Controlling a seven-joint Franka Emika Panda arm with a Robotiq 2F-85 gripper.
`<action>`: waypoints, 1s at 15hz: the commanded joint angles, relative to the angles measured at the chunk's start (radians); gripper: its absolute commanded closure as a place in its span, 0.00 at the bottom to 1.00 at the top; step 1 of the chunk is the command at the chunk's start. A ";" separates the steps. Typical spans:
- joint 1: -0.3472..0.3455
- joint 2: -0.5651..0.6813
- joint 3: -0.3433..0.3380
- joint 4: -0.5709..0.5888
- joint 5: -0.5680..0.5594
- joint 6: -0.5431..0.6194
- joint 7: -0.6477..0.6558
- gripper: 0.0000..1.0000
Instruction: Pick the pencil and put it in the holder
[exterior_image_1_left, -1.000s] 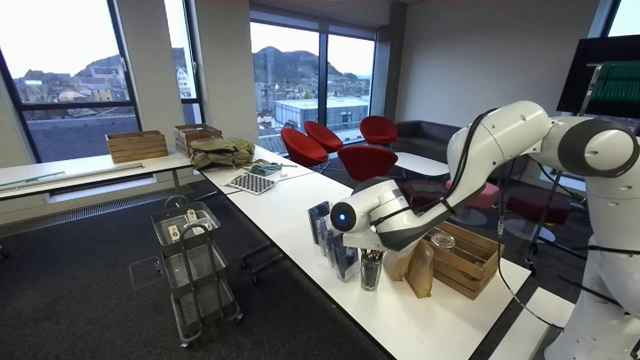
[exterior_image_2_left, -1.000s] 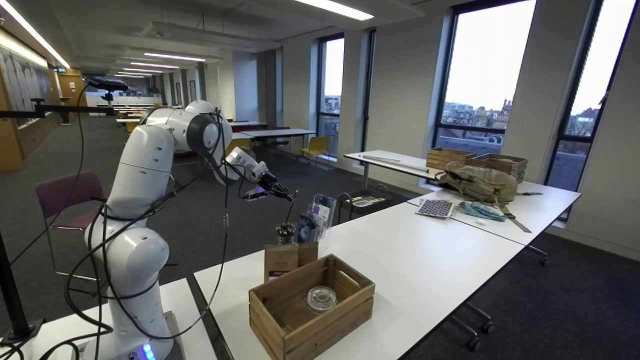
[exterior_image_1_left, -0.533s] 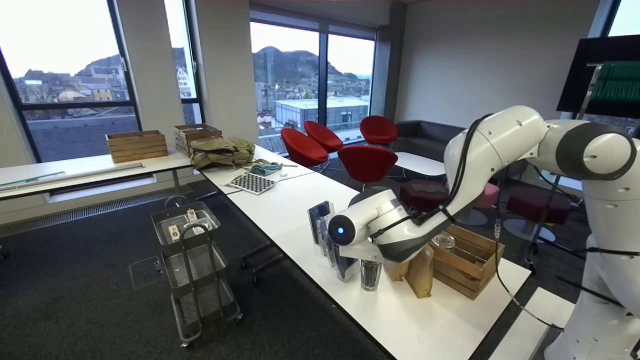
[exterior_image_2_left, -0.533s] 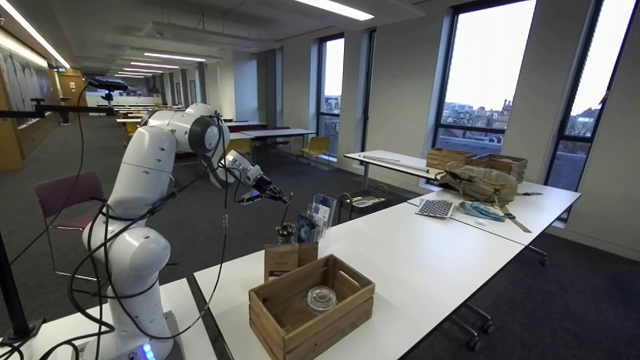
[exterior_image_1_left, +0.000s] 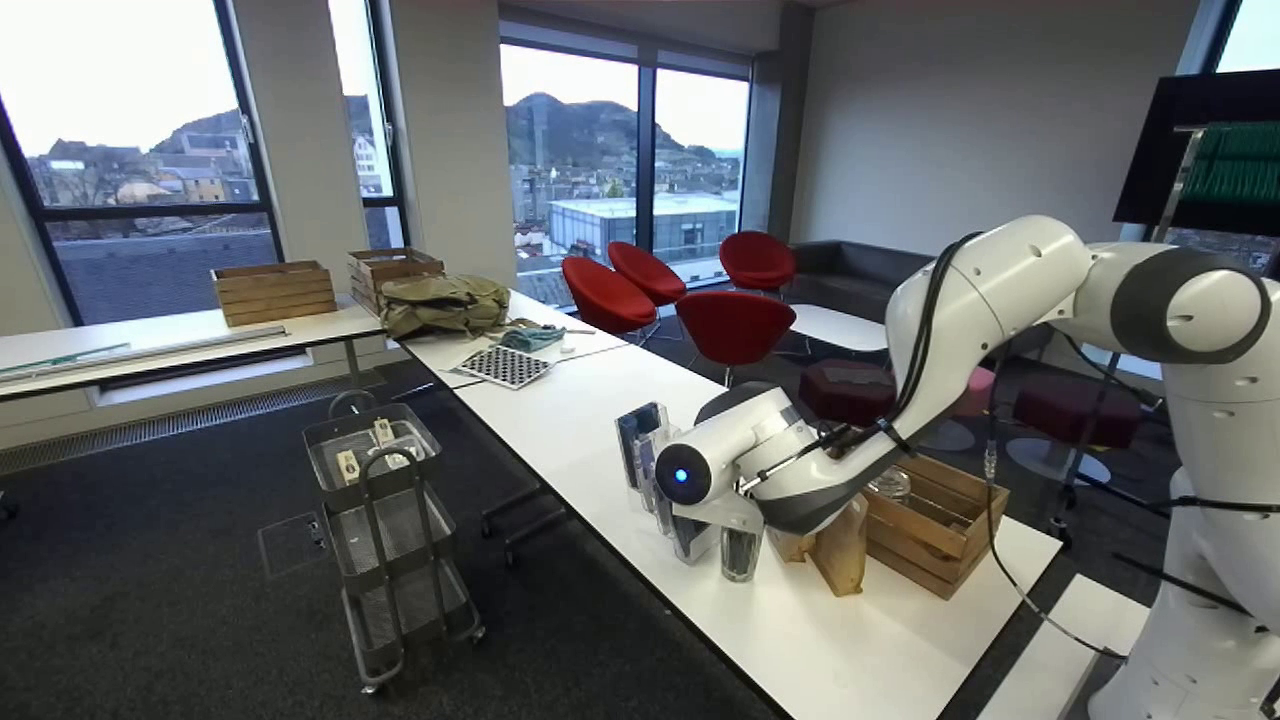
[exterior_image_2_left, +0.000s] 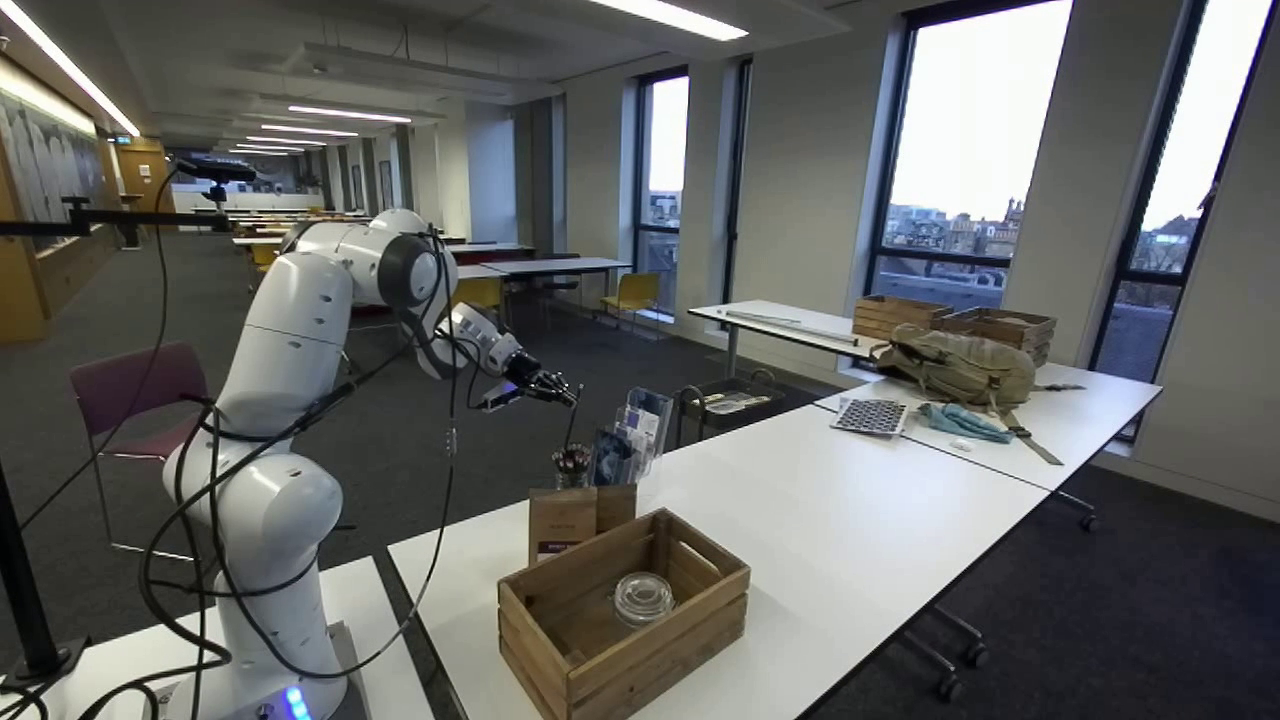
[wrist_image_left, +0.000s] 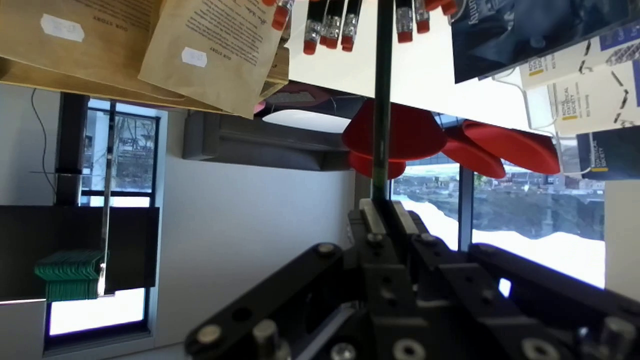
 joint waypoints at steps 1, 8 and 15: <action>0.011 -0.010 -0.027 0.003 -0.071 -0.061 0.046 0.98; -0.016 0.001 -0.051 -0.015 -0.101 -0.103 0.083 0.98; -0.013 0.030 -0.040 -0.013 -0.075 -0.097 0.082 0.98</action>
